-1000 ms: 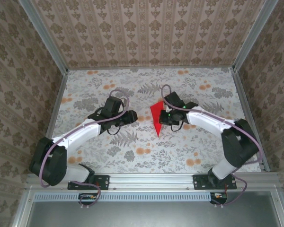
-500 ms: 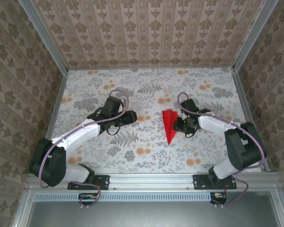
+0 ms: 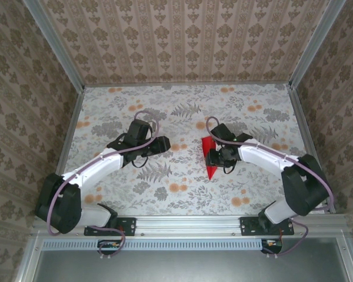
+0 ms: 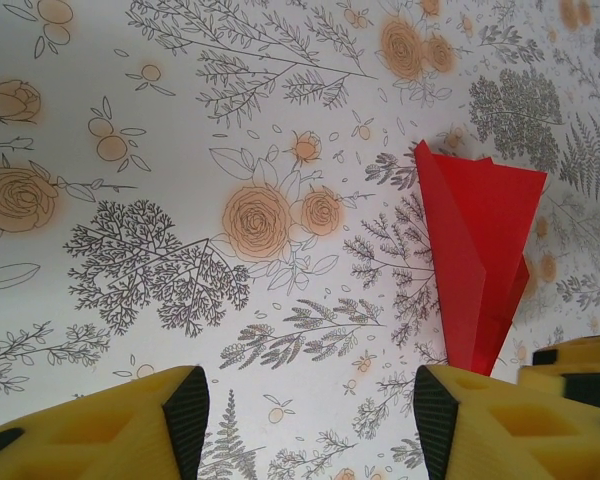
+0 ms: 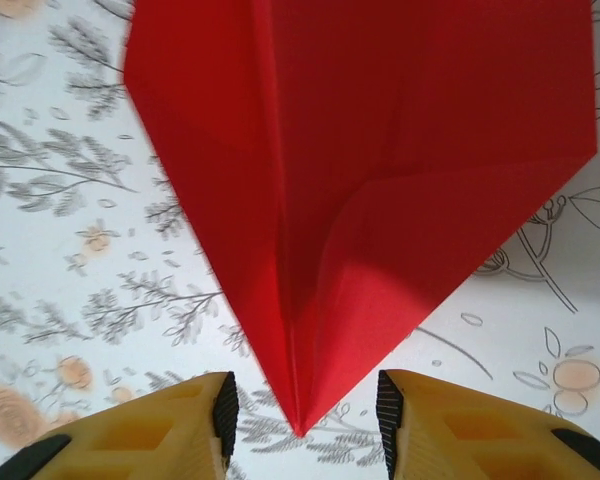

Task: Fold a paper plane with a square sheet of paper (fold left side to right side)
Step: Move the paper plane to the center of the table.

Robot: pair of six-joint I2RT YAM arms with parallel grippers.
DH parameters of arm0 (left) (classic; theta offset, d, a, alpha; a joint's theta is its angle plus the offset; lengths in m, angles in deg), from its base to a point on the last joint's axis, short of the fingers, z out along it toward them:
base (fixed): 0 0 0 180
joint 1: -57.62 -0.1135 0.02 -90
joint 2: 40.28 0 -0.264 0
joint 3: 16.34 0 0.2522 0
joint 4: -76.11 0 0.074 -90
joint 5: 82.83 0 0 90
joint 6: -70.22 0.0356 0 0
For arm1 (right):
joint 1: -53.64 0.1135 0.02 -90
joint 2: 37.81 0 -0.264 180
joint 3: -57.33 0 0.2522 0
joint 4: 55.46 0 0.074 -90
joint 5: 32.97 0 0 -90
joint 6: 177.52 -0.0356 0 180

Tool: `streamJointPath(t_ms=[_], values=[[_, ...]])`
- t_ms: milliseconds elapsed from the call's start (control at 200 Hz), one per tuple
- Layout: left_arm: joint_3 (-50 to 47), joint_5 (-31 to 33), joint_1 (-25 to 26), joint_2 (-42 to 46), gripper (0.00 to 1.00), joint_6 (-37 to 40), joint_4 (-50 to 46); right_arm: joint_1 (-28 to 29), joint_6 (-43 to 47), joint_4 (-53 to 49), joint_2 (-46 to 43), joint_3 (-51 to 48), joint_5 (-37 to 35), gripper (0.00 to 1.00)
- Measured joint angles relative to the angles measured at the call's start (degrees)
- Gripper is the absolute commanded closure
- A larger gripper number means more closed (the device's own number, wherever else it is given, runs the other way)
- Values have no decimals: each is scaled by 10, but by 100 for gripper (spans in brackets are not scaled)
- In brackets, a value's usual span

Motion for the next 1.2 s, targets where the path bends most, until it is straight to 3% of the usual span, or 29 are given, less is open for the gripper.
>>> streamJointPath(t_ms=[210,350,450,615,735,925,1195], values=[[0,3,0,9,39,0,-2,0,2,4,49,23,1,61],[0,4,-1,10,38,0,-3,0,4,13,73,33,1,68],[0,4,-4,10,38,2,-4,0,5,18,91,37,1,77],[0,3,-4,12,34,9,-5,0,13,19,110,50,0,100],[0,3,-4,23,26,21,-8,0,19,4,114,83,-5,100],[0,2,-4,59,4,54,-8,-3,37,-46,181,217,-30,100],[0,4,-11,98,0,75,-16,-26,54,-116,324,400,-61,99]])
